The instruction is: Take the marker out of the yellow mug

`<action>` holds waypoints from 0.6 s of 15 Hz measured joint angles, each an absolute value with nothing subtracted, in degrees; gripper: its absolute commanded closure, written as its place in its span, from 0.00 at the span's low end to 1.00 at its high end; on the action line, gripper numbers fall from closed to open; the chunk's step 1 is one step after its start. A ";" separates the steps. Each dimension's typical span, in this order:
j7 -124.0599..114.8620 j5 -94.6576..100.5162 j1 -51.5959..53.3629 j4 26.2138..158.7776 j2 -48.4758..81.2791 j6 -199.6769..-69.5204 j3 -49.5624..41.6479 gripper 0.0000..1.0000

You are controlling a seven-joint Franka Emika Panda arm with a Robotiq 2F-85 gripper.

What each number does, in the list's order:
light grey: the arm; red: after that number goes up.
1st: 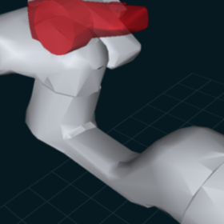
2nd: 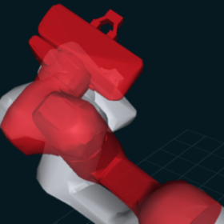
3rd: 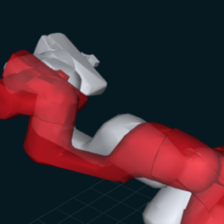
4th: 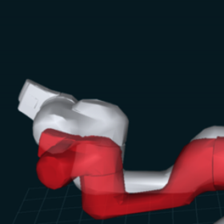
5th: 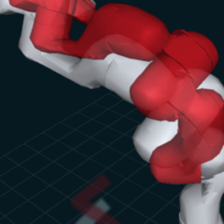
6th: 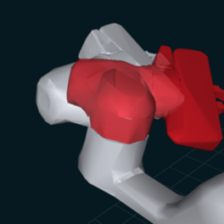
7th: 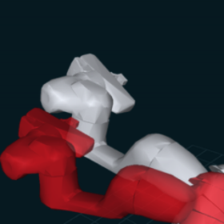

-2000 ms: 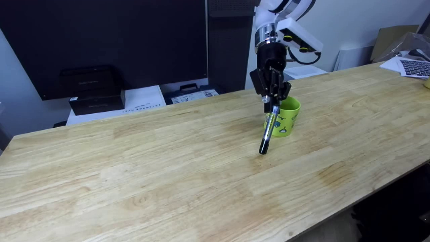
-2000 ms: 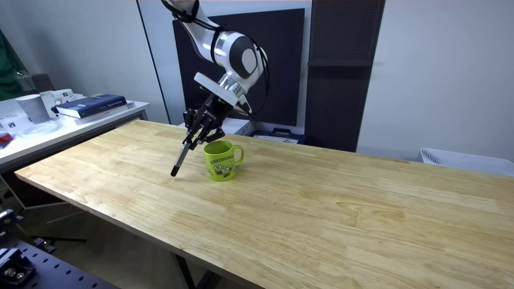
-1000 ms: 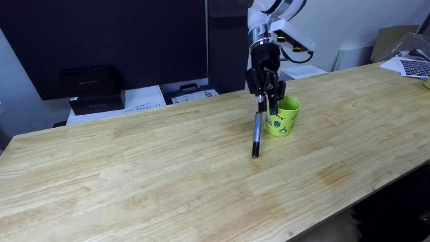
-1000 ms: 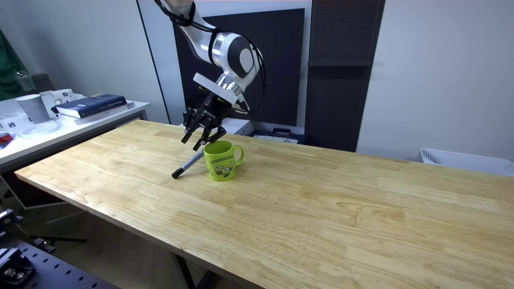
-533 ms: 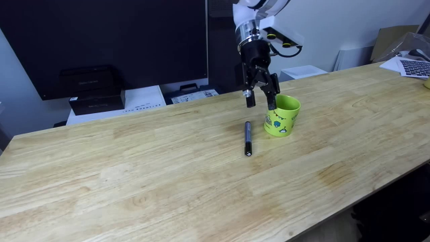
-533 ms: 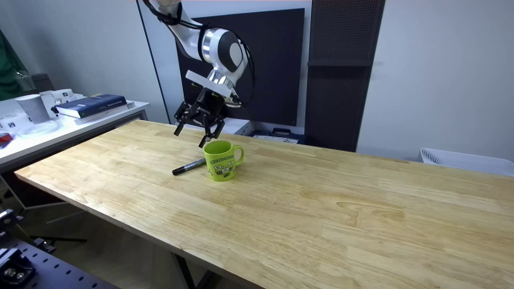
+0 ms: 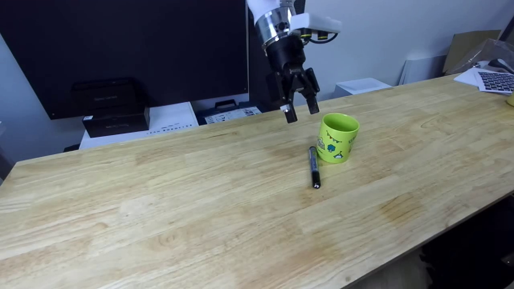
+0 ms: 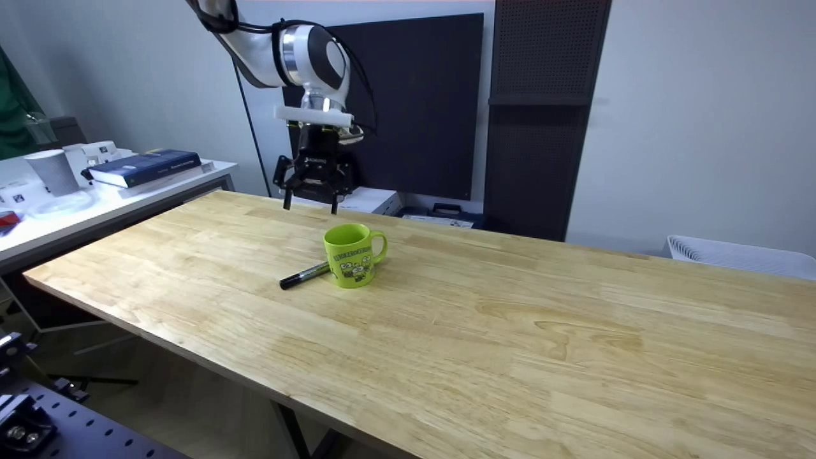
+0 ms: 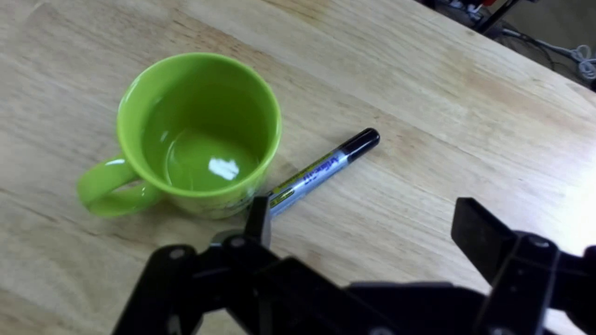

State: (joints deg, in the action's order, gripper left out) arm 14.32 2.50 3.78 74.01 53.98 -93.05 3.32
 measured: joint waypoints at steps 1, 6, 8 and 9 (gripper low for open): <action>13.65 4.29 4.72 75.35 52.85 -95.18 3.10 0.00; 10.35 7.31 6.57 87.95 44.16 -114.63 3.07 0.00; 10.47 7.34 6.44 89.32 43.02 -115.32 3.21 0.00; 10.48 7.35 6.46 89.25 43.27 -115.28 3.21 0.00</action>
State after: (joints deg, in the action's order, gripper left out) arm 10.48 7.35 6.46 89.25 43.27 -115.28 3.21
